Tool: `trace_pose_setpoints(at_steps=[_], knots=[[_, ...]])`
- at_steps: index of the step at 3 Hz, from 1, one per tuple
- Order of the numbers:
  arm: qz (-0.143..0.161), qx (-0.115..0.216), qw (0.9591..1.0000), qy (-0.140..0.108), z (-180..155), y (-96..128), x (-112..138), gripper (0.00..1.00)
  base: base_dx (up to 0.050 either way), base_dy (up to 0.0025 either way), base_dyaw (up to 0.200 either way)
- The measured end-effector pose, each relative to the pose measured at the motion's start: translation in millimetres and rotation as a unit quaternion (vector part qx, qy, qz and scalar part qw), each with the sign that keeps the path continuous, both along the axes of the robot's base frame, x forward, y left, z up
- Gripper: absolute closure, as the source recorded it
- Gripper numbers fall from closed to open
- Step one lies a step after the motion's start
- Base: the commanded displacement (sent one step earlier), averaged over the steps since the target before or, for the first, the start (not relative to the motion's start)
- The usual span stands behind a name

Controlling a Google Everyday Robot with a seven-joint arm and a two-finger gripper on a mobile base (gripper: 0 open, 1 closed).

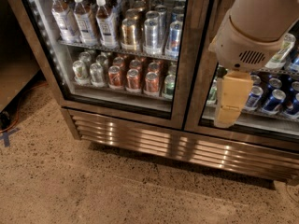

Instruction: Open left fridge door

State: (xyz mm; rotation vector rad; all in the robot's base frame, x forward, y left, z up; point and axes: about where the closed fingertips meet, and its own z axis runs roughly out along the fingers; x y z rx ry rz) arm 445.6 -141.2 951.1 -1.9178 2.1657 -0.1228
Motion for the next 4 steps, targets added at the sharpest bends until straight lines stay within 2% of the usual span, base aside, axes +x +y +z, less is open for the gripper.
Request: trace_pose_setpoints(at_steps=[2, 3, 4], knots=[[0.013, 0.004, 0.9990, 0.043, -42.6, 14.9, 4.7, 0.00, 0.000, 0.00000, 0.000], [0.013, 0.004, 0.9990, 0.043, -42.6, 14.9, 4.8, 0.00, 0.000, 0.00000, 0.000], [0.033, 0.048, 0.9971, 0.050, -43.5, 13.0, 5.5, 0.00, 0.000, 0.00000, 0.000]])
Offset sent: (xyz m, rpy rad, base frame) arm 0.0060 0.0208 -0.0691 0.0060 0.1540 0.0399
